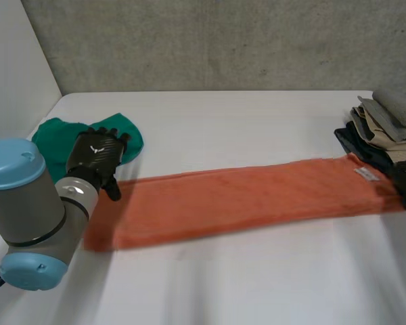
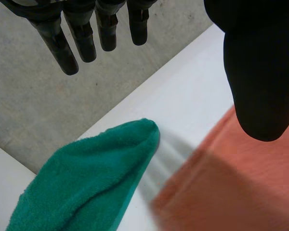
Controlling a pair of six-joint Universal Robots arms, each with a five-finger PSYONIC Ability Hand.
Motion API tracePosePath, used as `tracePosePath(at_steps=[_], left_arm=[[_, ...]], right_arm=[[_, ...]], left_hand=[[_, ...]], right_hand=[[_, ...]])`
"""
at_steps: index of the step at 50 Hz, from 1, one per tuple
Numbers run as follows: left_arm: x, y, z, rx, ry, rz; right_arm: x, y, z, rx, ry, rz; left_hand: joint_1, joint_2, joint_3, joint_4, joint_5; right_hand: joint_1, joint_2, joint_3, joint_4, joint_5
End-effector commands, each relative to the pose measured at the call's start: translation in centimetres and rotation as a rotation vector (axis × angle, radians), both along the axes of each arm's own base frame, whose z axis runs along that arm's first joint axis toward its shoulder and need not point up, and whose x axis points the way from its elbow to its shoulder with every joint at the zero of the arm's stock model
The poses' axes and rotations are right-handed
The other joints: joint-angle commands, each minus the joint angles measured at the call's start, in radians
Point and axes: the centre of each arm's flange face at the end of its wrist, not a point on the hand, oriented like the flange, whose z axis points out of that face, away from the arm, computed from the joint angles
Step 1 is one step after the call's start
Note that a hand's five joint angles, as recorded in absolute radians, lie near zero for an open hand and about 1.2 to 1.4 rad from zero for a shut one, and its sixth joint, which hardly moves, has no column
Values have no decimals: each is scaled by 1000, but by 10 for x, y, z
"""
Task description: Fold the laundry.
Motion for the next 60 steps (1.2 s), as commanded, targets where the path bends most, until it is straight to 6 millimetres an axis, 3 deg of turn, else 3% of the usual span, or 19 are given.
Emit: tracePosePath(at_steps=[1,6,9,14,17,21,22,27,32,33,37,41,43,45,47,49,53,56,60], left_arm=[[2,4,10,-24,12,1],[2,4,10,-22,12,3],[2,4,10,-22,12,3],[3,5,14,-34,16,3],[4,5,21,-50,24,7],[5,6,28,-72,33,9],[5,6,29,-75,34,9],[6,6,31,-79,35,13],[7,5,30,-76,34,16],[7,5,29,-74,33,16],[7,5,29,-73,33,15],[7,5,28,-72,33,15],[5,7,28,-69,32,7],[4,7,28,-70,32,7],[4,8,28,-70,32,4],[4,9,27,-68,31,3],[3,11,27,-65,30,-2],[0,14,25,-60,29,-16],[-2,16,23,-53,26,-22]], right_arm=[[-47,-10,14,-41,42,-107],[-56,-14,20,-59,146,-117],[-46,-12,33,-93,174,-90],[51,14,88,-266,97,152],[90,30,94,-295,32,258],[162,66,102,-364,-49,489],[192,86,104,-395,-75,598],[277,158,80,-420,-139,925],[320,213,43,-353,-170,1123],[326,224,24,-309,-162,1161],[331,238,-9,-217,-143,1198],[328,236,-6,-224,-139,1168],[327,231,1,-233,-154,1134],[320,222,20,-259,-178,1033],[312,210,38,-285,-209,928],[289,173,64,-326,-263,724],[236,107,84,-324,-346,413],[213,78,86,-271,-402,306],[185,40,60,-81,-492,156]], left_hand=[[-16,-34,-39,-30,-50],[-16,-34,-39,-30,-50],[-16,-34,-39,-30,-50],[-16,-34,-39,-30,-50],[-16,-34,-39,-30,-50],[-16,-34,-39,-30,-50],[-16,-34,-39,-30,-50],[-16,-34,-39,-30,-50],[-16,-34,-39,-30,-50],[-16,-34,-39,-30,-50],[-16,-34,-39,-30,-50],[-16,-34,-39,-30,-50],[-16,-34,-39,-30,-50],[-16,-34,-39,-30,-50],[-16,-34,-39,-30,-50],[-16,-34,-39,-30,-50],[-16,-34,-39,-30,-50],[-16,-34,-39,-30,-50],[-16,-34,-39,-30,-50]], right_hand=[[254,217,208,200,255],[254,217,208,200,255],[254,217,208,200,255],[254,217,208,200,255],[254,217,208,200,255],[254,217,208,200,255],[254,217,208,200,255],[254,217,208,200,255],[254,217,208,200,255],[254,217,208,200,255],[254,217,208,200,255],[254,217,208,200,255],[-177,-213,-223,-231,-176],[-909,-946,-955,-963,-909],[-946,-982,-992,-1000,-945],[-943,-980,-989,-997,-942],[-928,-965,-974,-982,-928],[-908,-944,-954,-962,-907],[-873,-909,-918,-926,-872]])
